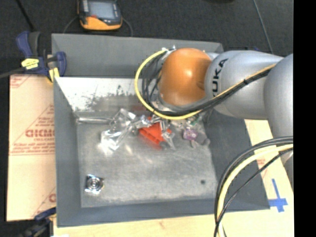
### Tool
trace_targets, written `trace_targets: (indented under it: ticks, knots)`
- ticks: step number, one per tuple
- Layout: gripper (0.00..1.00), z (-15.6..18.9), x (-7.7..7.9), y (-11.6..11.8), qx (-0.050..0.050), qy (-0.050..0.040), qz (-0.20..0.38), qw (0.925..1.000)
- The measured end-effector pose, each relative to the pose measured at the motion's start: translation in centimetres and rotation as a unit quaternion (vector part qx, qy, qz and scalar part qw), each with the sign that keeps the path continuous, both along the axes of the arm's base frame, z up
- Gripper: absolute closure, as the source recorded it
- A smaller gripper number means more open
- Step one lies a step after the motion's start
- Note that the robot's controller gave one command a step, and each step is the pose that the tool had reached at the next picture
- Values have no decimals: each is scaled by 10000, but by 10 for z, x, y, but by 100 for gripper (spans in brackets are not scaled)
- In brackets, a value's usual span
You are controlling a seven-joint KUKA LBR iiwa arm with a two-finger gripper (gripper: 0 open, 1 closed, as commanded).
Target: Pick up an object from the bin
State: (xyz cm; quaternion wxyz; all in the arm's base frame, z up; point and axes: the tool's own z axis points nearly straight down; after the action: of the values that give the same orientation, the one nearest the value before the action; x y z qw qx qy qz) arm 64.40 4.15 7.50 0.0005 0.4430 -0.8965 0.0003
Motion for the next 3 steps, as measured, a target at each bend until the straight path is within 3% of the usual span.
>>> trace_targets:
  ticks: [1, 2, 3]
  knots:
    - [100, 0, 1, 1, 19, -24, -20, 10000]
    - [100, 35, -31, 60, 32, -26, -59, 10000]
    - [100, 18, -22, 113, 24, -14, 12, 10000]
